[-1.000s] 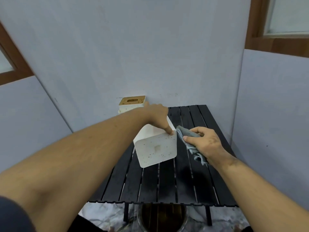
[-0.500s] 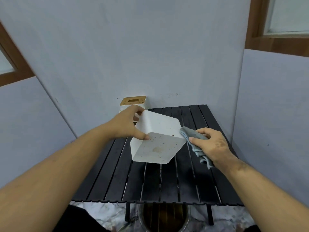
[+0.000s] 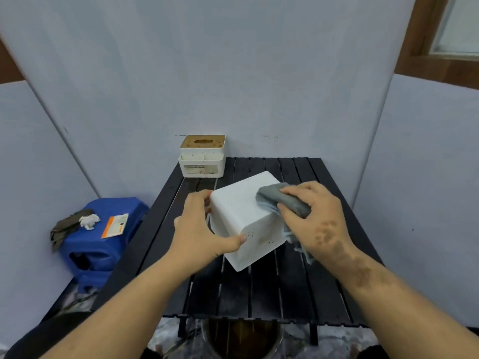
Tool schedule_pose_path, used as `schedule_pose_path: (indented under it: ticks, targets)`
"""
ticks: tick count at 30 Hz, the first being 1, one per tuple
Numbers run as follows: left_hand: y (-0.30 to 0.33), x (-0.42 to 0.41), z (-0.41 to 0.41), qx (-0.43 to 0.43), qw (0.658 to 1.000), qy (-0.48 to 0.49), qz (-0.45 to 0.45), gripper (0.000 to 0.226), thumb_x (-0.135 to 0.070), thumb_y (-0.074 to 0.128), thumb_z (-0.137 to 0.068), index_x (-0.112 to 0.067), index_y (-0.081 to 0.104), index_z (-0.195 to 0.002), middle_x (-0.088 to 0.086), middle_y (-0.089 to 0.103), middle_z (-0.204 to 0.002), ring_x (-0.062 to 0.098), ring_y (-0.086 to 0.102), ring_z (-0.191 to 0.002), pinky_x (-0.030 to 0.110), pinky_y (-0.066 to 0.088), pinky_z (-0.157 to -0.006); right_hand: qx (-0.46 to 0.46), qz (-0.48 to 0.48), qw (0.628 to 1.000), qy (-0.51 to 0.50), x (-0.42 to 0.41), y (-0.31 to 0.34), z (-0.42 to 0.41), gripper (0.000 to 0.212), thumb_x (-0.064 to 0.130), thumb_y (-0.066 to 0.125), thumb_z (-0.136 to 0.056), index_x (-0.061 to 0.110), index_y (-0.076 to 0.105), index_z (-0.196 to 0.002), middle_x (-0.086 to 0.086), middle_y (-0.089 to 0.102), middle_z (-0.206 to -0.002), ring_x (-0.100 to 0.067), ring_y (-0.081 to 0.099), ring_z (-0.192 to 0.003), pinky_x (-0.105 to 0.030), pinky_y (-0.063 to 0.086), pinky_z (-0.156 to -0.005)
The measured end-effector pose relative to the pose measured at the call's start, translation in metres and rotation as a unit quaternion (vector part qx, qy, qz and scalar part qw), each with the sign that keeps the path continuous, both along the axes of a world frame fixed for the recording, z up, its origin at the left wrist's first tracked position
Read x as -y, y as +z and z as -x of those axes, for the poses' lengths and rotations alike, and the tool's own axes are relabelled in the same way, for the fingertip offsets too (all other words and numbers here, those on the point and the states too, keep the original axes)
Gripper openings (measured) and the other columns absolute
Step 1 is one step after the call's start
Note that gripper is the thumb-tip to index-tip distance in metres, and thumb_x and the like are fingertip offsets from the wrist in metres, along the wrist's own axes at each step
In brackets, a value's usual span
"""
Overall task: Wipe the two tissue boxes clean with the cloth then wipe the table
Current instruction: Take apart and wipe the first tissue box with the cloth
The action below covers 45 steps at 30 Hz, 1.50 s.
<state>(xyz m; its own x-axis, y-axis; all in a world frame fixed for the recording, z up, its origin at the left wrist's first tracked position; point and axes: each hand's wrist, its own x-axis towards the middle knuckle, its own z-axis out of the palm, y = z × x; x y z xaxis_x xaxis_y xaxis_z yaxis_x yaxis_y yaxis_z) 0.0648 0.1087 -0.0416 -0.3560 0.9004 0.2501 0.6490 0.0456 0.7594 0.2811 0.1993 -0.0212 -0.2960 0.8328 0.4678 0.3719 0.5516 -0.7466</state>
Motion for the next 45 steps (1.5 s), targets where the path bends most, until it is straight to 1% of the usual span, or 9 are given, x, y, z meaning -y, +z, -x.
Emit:
schedule_pose_path:
  ticks: [7, 12, 16, 21, 25, 32, 37, 41, 45]
  targets:
    - [0.002, 0.000, -0.015, -0.047, 0.998, -0.008, -0.029, 0.092, -0.064, 0.074, -0.043, -0.040, 0.037, -0.124, -0.022, 0.039, -0.123, 0.010, 0.044, -0.112, 0.021, 0.036, -0.087, 0.064, -0.103, 0.990, 0.078, 0.017, 0.001, 0.029, 0.027, 0.023, 0.075, -0.083, 0.027, 0.075, -0.109, 0.009, 0.065, -0.102, -0.015, 0.064, -0.090, -0.028, 0.054, -0.077]
    - [0.006, -0.002, -0.016, -0.060, 0.998, -0.012, -0.005, 0.100, -0.066, 0.075, -0.042, -0.040, 0.033, -0.129, -0.027, 0.033, -0.123, 0.010, 0.034, -0.110, 0.036, 0.046, -0.090, 0.034, -0.074, 0.990, -0.112, -0.017, 0.000, 0.013, 0.024, 0.025, 0.072, -0.084, 0.029, 0.073, -0.107, 0.007, 0.063, -0.101, -0.025, 0.066, -0.087, -0.041, 0.058, -0.078]
    - [0.004, 0.001, -0.013, -0.034, 0.999, -0.015, -0.027, 0.094, -0.070, 0.070, -0.038, -0.038, 0.039, -0.121, -0.025, 0.039, -0.120, -0.012, 0.036, -0.109, 0.026, 0.037, -0.089, 0.077, -0.180, 0.979, 0.059, 0.028, -0.005, 0.046, 0.033, 0.024, 0.068, -0.075, 0.022, 0.076, -0.107, 0.004, 0.065, -0.101, -0.016, 0.060, -0.093, -0.026, 0.049, -0.083]
    - [0.005, 0.001, -0.012, -0.052, 0.999, -0.012, -0.010, 0.097, -0.067, 0.073, -0.041, -0.044, 0.032, -0.126, -0.031, 0.035, -0.121, 0.009, 0.038, -0.113, 0.023, 0.035, -0.084, 0.005, -0.038, 0.996, -0.077, -0.028, 0.007, 0.017, 0.018, 0.032, 0.067, -0.084, 0.043, 0.069, -0.099, 0.006, 0.062, -0.098, -0.027, 0.069, -0.074, -0.046, 0.060, -0.067]
    - [0.006, 0.007, -0.016, -0.033, 0.998, -0.025, -0.043, 0.087, -0.060, 0.074, -0.041, -0.042, 0.040, -0.119, -0.028, 0.041, -0.120, -0.015, 0.037, -0.110, 0.026, 0.039, -0.088, 0.075, -0.188, 0.979, 0.023, 0.029, -0.003, 0.058, 0.032, 0.022, 0.068, -0.073, 0.022, 0.075, -0.104, -0.001, 0.065, -0.098, -0.025, 0.061, -0.087, -0.033, 0.052, -0.075]
    - [0.003, 0.011, -0.014, -0.049, 0.998, -0.035, -0.029, 0.093, -0.060, 0.078, -0.046, -0.046, 0.034, -0.126, -0.033, 0.036, -0.124, 0.007, 0.041, -0.118, 0.016, 0.030, -0.087, 0.063, -0.079, 0.986, -0.134, -0.025, 0.012, 0.027, 0.021, 0.026, 0.069, -0.085, 0.027, 0.074, -0.106, 0.001, 0.061, -0.098, -0.025, 0.064, -0.089, -0.038, 0.055, -0.078]
    - [0.003, 0.012, -0.012, -0.031, 0.996, -0.054, -0.059, 0.087, -0.045, 0.088, -0.051, -0.046, 0.043, -0.125, -0.026, 0.046, -0.126, -0.002, 0.045, -0.120, 0.021, 0.032, -0.092, 0.093, -0.173, 0.979, 0.053, 0.022, 0.008, 0.060, 0.030, 0.022, 0.070, -0.074, 0.027, 0.075, -0.103, -0.001, 0.064, -0.098, -0.023, 0.063, -0.087, -0.035, 0.055, -0.072]
    - [0.000, 0.012, -0.011, -0.034, 0.997, -0.045, -0.043, 0.092, -0.052, 0.084, -0.048, -0.047, 0.036, -0.127, -0.030, 0.040, -0.127, 0.010, 0.043, -0.121, 0.017, 0.030, -0.088, 0.023, -0.025, 0.997, -0.065, -0.039, 0.018, 0.022, 0.018, 0.029, 0.068, -0.087, 0.039, 0.070, -0.102, 0.003, 0.059, -0.098, -0.024, 0.069, -0.075, -0.043, 0.060, -0.066]
    - [-0.001, 0.014, -0.015, -0.025, 0.996, -0.054, -0.063, 0.093, -0.045, 0.087, -0.050, -0.044, 0.038, -0.128, -0.029, 0.042, -0.128, 0.007, 0.045, -0.120, 0.017, 0.034, -0.089, 0.093, -0.188, 0.977, -0.022, 0.005, 0.005, 0.053, 0.031, 0.022, 0.071, -0.078, 0.020, 0.075, -0.108, -0.005, 0.061, -0.101, -0.025, 0.060, -0.091, -0.033, 0.050, -0.078]
